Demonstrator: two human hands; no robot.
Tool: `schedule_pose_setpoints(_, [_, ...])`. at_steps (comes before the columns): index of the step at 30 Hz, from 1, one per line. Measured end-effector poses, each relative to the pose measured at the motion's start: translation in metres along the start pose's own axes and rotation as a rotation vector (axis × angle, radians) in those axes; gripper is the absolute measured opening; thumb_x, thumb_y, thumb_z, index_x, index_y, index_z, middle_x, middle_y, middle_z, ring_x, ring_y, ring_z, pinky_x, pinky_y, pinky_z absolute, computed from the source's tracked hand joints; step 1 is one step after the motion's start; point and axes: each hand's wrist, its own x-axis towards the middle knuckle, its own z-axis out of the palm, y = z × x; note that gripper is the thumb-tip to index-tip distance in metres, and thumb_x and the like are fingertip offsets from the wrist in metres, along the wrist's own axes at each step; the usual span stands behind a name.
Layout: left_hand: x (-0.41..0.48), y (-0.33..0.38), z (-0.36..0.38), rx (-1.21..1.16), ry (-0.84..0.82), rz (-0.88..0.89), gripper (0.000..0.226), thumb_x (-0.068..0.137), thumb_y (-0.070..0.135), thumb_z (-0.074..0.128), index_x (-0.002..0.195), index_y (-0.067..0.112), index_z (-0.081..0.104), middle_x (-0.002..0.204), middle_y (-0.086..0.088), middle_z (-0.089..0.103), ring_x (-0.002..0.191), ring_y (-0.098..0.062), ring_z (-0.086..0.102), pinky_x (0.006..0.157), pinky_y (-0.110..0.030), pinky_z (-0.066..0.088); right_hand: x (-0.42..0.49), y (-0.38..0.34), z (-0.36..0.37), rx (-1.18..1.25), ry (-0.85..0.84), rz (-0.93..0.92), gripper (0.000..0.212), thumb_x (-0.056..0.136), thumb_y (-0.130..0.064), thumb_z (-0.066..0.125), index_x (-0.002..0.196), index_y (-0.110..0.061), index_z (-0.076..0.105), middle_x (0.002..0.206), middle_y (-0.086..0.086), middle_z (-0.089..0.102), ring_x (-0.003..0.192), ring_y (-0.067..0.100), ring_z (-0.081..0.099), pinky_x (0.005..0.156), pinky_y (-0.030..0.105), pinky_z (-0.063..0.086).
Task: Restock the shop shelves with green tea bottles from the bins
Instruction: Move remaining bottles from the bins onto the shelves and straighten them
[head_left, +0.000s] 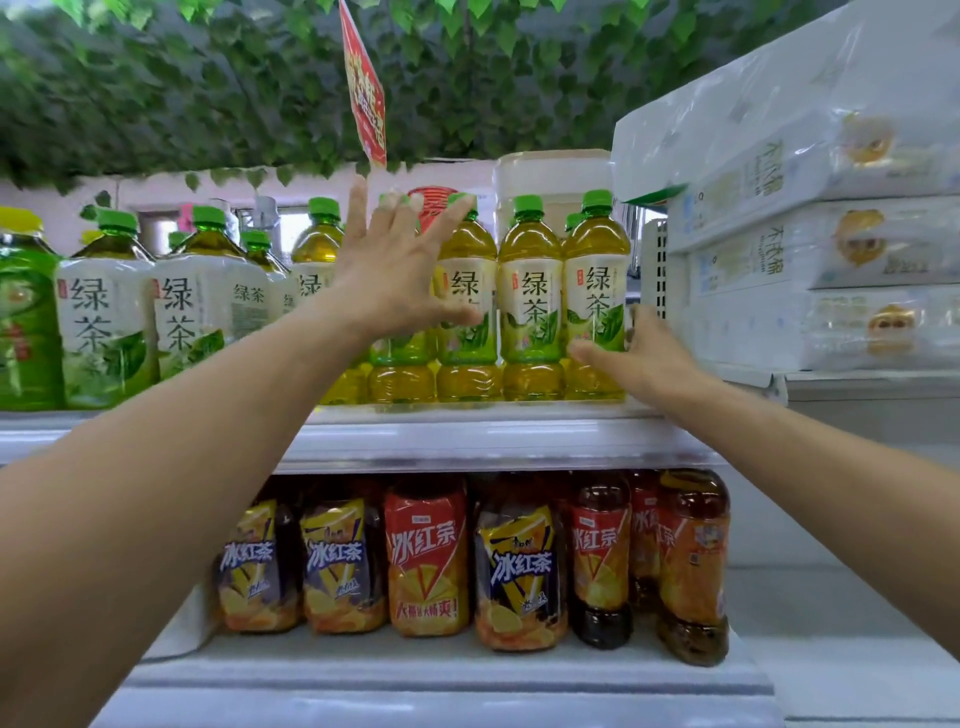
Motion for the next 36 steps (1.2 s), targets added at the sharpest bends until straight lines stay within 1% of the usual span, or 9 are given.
schedule_pose_setpoints(2, [-0.001,-0.002,0.005,0.02,-0.016,0.04,0.117,0.069,0.087,0.054,0.157,0.039,-0.008,0.166,-0.015,0.017,0.155,-0.032,0.002,0.118,-0.057,-0.018,0.002,-0.011,-0.002,-0.094,0.213,0.001,0.067,0.086,-0.043,0.072,0.139,-0.018,0.039,0.131,0.001,0.046,0.123,0.018,0.042,0.101,0.034,0.038])
schedule_pose_setpoints(5, [0.001,0.0,0.012,0.05,-0.024,0.089,0.123,0.065,0.088,0.057,0.157,0.038,-0.008,0.167,-0.012,0.015,0.155,-0.03,0.0,0.113,-0.054,-0.024,0.014,-0.044,-0.004,-0.222,0.37,-0.213,0.074,0.089,-0.042,0.068,0.147,-0.017,0.03,0.144,0.009,0.035,0.134,0.024,0.03,0.109,0.037,0.029])
schedule_pose_setpoints(9, [0.003,0.003,0.018,0.057,-0.021,0.128,0.127,0.061,0.088,0.061,0.157,0.04,-0.009,0.167,-0.013,0.011,0.155,-0.03,-0.002,0.113,-0.057,-0.024,0.055,-0.094,-0.013,-0.378,0.207,-0.374,0.076,0.087,-0.043,0.069,0.151,-0.025,0.031,0.15,0.01,0.033,0.139,0.027,0.03,0.115,0.043,0.028])
schedule_pose_setpoints(13, [0.004,0.006,0.024,0.061,0.021,0.119,0.129,0.06,0.085,0.066,0.157,0.039,-0.006,0.166,-0.013,0.013,0.155,-0.031,-0.001,0.115,-0.058,-0.021,0.088,-0.111,-0.01,-0.669,-0.006,-0.276,0.073,0.09,-0.056,0.059,0.153,-0.03,0.031,0.157,0.01,0.034,0.145,0.037,0.027,0.12,0.055,0.019])
schedule_pose_setpoints(15, [0.004,0.005,0.026,0.075,0.038,0.129,0.129,0.059,0.085,0.067,0.157,0.038,-0.004,0.165,-0.013,0.016,0.155,-0.03,0.002,0.118,-0.059,-0.018,0.093,-0.11,-0.005,-0.664,-0.07,-0.257,0.07,0.091,-0.053,0.061,0.151,-0.026,0.037,0.151,0.011,0.044,0.14,0.036,0.035,0.117,0.054,0.026])
schedule_pose_setpoints(18, [0.006,0.005,0.029,0.112,0.071,0.137,0.129,0.057,0.088,0.064,0.157,0.037,0.0,0.164,-0.014,0.023,0.155,-0.03,0.006,0.12,-0.059,-0.013,0.092,-0.111,-0.001,-0.542,-0.078,-0.29,0.066,0.09,-0.042,0.068,0.146,-0.017,0.045,0.14,0.011,0.055,0.124,0.03,0.052,0.105,0.045,0.043])
schedule_pose_setpoints(23, [0.01,0.012,0.033,0.18,0.077,0.123,0.13,0.056,0.091,0.059,0.158,0.034,0.0,0.163,-0.016,0.024,0.155,-0.031,0.007,0.12,-0.057,-0.015,0.09,-0.11,-0.001,-0.516,-0.086,-0.307,0.062,0.092,-0.036,0.067,0.144,-0.012,0.045,0.135,0.012,0.057,0.116,0.027,0.056,0.1,0.042,0.047])
schedule_pose_setpoints(31, [0.009,0.011,0.03,0.167,0.026,0.129,0.128,0.061,0.09,0.058,0.158,0.035,-0.005,0.166,-0.016,0.016,0.155,-0.032,0.001,0.12,-0.057,-0.015,0.086,-0.111,0.001,-0.577,-0.072,-0.336,0.062,0.095,-0.037,0.062,0.147,-0.01,0.04,0.142,0.014,0.052,0.127,0.031,0.05,0.104,0.042,0.041])
schedule_pose_setpoints(36, [-0.002,-0.037,0.016,-0.122,0.124,0.065,0.111,0.07,0.086,0.051,0.159,0.038,0.005,0.167,-0.011,0.012,0.155,-0.029,-0.001,0.121,-0.054,-0.011,0.084,-0.107,0.004,-0.663,-0.028,-0.339,0.081,0.093,-0.054,0.058,0.154,-0.013,0.025,0.155,0.013,0.032,0.141,0.034,0.032,0.115,0.049,0.029])
